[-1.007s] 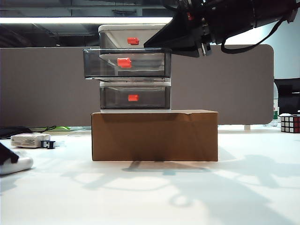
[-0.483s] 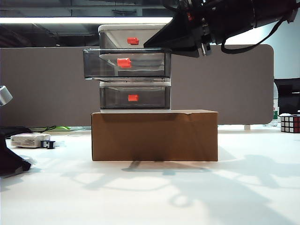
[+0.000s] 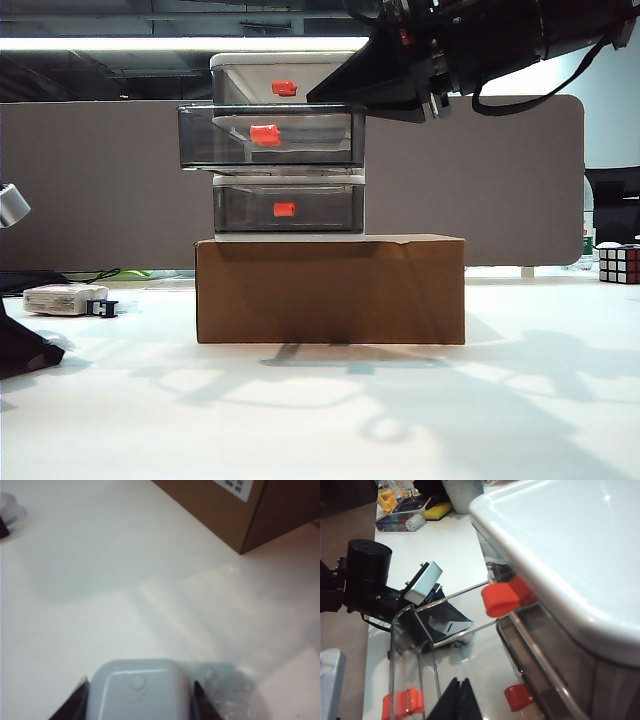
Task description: Open the second layer of the drawer on the table, pick up the earphone case on the table and put it in, and finally close the drawer.
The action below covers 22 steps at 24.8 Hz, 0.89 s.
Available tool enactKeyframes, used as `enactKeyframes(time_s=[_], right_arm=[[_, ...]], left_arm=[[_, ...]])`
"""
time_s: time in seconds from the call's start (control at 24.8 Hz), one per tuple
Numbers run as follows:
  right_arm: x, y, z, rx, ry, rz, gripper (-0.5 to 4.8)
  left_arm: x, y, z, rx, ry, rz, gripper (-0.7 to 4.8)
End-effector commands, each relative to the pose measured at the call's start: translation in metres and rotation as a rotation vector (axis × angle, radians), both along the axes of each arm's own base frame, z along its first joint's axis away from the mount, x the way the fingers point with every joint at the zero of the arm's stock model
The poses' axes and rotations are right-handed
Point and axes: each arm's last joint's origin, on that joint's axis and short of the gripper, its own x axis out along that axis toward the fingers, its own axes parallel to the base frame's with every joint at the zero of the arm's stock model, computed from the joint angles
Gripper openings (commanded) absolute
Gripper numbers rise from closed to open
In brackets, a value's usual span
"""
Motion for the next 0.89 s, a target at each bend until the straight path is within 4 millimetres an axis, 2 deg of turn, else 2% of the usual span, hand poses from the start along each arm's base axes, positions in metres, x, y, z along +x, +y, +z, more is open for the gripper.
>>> enactKeyframes(time_s=[0.04, 0.2, 0.28, 0.44, 0.6, 0.68, 0.77, 0.89], right_arm=[[0.000, 0.000, -0.002, -0.014, 0.017, -0.005, -0.05], [0.000, 0.000, -0.002, -0.013, 0.015, -0.005, -0.05], [0.000, 0.000, -0.002, -0.013, 0.015, -0.005, -0.05], [0.000, 0.000, -0.002, -0.013, 0.014, -0.005, -0.05], [-0.001, 0.000, 0.000, -0.010, 0.009, -0.004, -0.05], [-0.001, 0.000, 0.000, -0.010, 0.009, -0.004, -0.05], [-0.001, 0.000, 0.000, -0.009, 0.008, -0.005, -0.05], [-0.001, 0.000, 0.001, -0.006, 0.003, -0.003, -0.05]], left_arm=[[-0.006, -0.001, -0.007, -0.007, 0.069, -0.030, 1.08], [0.000, -0.003, 0.010, -0.111, -0.049, -0.058, 0.47], [0.001, -0.004, 0.018, -0.128, -0.103, -0.084, 0.47], [-0.004, -0.024, 0.054, -0.108, -0.300, -0.149, 0.47], [-0.014, -0.044, 0.101, -0.077, -0.416, -0.171, 0.46], [-0.018, -0.051, 0.135, 0.007, -0.464, -0.206, 0.20], [-0.018, -0.057, 0.164, 0.016, -0.474, -0.241, 0.20], [-0.011, -0.066, 0.190, 0.007, -0.486, -0.282, 0.20]])
